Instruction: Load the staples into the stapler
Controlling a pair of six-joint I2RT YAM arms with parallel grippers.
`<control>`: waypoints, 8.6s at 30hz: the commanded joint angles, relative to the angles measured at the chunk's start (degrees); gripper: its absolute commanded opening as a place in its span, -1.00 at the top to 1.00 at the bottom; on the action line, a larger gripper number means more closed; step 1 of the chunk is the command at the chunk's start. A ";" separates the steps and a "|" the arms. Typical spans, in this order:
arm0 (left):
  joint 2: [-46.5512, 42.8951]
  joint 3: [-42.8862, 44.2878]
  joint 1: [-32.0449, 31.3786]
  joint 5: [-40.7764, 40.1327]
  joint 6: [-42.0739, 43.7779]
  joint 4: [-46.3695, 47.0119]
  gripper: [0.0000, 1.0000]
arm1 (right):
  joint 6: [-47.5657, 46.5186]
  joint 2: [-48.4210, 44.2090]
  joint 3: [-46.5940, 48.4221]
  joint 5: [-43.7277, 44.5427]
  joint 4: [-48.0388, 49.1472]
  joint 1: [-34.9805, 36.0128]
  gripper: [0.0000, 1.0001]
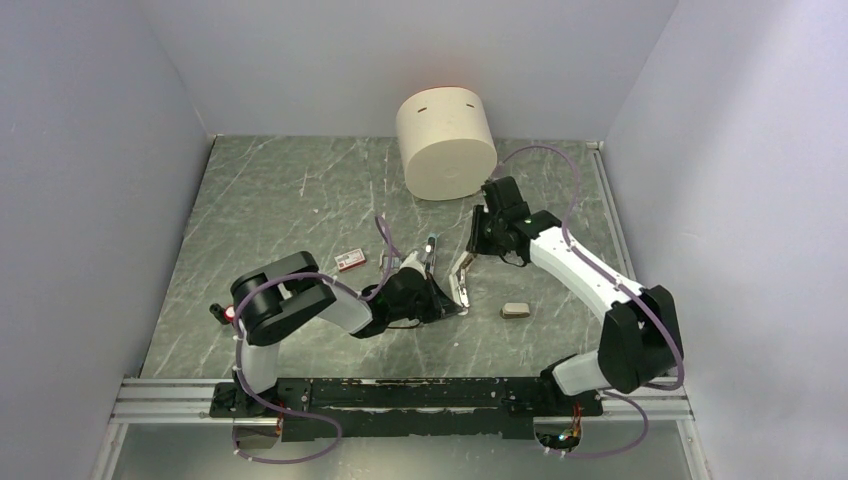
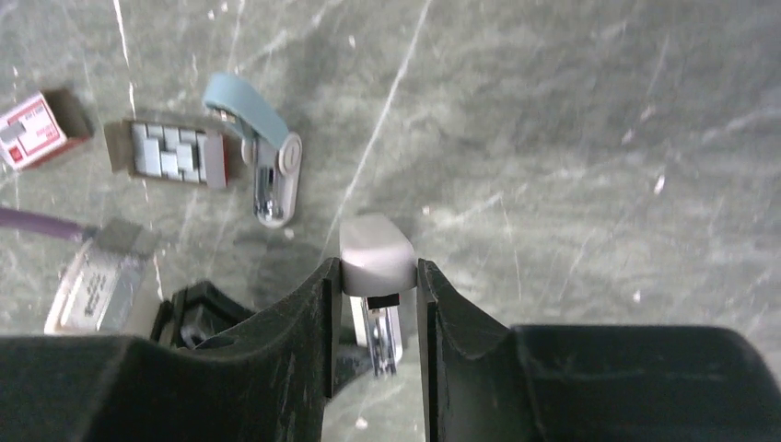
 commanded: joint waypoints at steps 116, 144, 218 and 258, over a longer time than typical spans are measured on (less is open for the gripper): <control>-11.70 -0.24 -1.92 -16.23 6.01 -7.40 -0.01 | 2.97 3.87 6.65 10.53 -3.93 11.49 0.67; -1.24 14.35 -3.11 -24.83 19.09 -21.04 0.23 | 4.15 1.88 4.21 7.42 -4.18 11.44 0.70; -4.72 14.07 -6.48 -27.05 16.92 -31.01 -0.24 | 0.56 5.91 4.54 7.75 1.32 4.81 -0.13; -26.38 11.29 -6.40 -23.61 32.20 -33.44 -0.48 | 38.34 -16.90 -21.38 11.78 -13.58 -7.53 -0.11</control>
